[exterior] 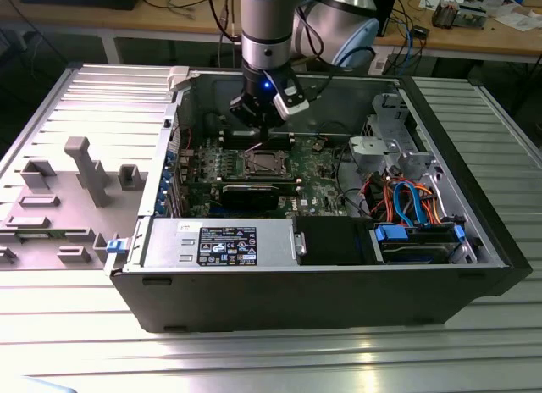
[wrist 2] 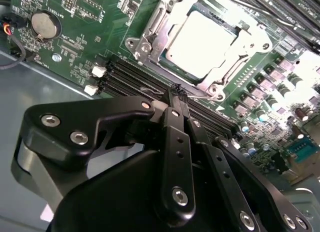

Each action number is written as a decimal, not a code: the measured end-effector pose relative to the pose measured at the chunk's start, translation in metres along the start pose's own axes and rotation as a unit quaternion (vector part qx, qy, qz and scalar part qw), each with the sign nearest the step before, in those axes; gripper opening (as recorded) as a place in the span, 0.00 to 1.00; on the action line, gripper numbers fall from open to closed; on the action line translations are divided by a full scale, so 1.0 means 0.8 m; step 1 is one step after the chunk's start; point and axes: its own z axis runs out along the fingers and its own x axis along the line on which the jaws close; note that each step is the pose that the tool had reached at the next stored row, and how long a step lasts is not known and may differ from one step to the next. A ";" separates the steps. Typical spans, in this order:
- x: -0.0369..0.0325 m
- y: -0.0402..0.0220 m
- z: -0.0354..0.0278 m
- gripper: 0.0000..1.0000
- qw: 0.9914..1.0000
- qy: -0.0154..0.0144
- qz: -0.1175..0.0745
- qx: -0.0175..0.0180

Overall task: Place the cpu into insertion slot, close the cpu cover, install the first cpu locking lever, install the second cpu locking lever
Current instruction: 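Install the first cpu locking lever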

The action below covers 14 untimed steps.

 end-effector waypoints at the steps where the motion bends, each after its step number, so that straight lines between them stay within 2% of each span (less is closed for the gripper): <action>1: -0.0018 -0.0002 0.0021 0.11 1.000 0.000 0.001 0.000; 14: -0.0163 -0.0011 0.0218 0.11 1.000 0.000 0.004 0.000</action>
